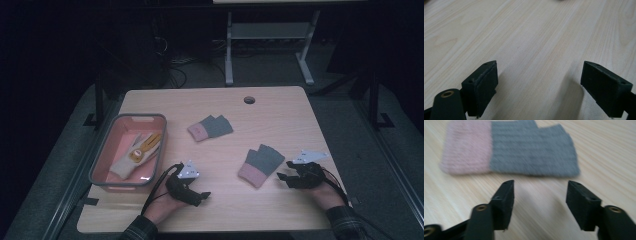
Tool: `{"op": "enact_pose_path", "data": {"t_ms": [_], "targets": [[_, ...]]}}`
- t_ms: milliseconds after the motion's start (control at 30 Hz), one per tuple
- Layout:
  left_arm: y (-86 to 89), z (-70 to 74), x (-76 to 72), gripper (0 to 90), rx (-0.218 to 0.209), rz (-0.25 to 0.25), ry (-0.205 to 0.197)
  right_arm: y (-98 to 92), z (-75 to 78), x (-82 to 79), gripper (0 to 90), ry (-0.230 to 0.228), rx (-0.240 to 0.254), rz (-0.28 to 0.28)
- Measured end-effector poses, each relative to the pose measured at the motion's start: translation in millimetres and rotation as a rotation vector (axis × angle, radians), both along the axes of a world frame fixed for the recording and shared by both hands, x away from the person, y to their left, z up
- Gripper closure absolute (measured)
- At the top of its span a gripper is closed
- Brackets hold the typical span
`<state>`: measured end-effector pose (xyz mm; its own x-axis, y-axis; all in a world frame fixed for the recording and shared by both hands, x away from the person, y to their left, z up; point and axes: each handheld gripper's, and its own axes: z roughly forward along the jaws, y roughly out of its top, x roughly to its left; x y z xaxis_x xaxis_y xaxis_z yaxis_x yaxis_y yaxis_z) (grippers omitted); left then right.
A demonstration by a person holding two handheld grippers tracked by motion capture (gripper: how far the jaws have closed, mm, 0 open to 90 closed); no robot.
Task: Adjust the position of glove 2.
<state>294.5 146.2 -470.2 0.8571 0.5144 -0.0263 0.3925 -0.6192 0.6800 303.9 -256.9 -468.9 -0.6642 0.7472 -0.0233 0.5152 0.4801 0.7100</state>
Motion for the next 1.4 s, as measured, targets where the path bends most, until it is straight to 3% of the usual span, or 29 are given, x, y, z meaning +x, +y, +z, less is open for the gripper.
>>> {"op": "enact_pose_path", "data": {"t_ms": [100,300,367,467,567,800,1133,1400], "targets": [[-3.7,3.5,3.0,20.2,0.005,0.006,0.014,-5.9,-5.6,-1.6,32.4,0.005,0.002,-0.028],[-6.9,12.1,12.4,33.0,0.001,0.023,0.029,-10.3,-10.0,-0.3,25.7,0.028,0.057,-0.044],[-6.4,16.1,14.1,40.8,-0.02,0.032,0.025,-10.7,-10.5,-0.3,24.7,0.025,0.06,-0.041],[-8.6,22.7,20.6,53.2,-0.028,0.041,0.028,-10.9,-13.3,-0.4,14.5,0.022,0.061,-0.052],[-11.9,28.7,27.8,64.8,-0.037,0.041,0.026,-11.0,-13.2,-0.3,14.5,0.022,0.06,-0.053],[-22.8,40.8,50.6,80.7,-0.039,0.05,0.012,-10.8,-13.1,-0.7,14.4,0.027,0.06,-0.057],[-36.2,47.1,87.0,72.8,-0.021,0.106,-0.032,-10.7,-13.1,-0.7,14.4,0.028,0.062,-0.057],[-37.4,46.3,121.2,68.7,0.031,0.157,-0.07,-10.8,-13.1,-0.7,14.4,0.028,0.062,-0.057]]}}
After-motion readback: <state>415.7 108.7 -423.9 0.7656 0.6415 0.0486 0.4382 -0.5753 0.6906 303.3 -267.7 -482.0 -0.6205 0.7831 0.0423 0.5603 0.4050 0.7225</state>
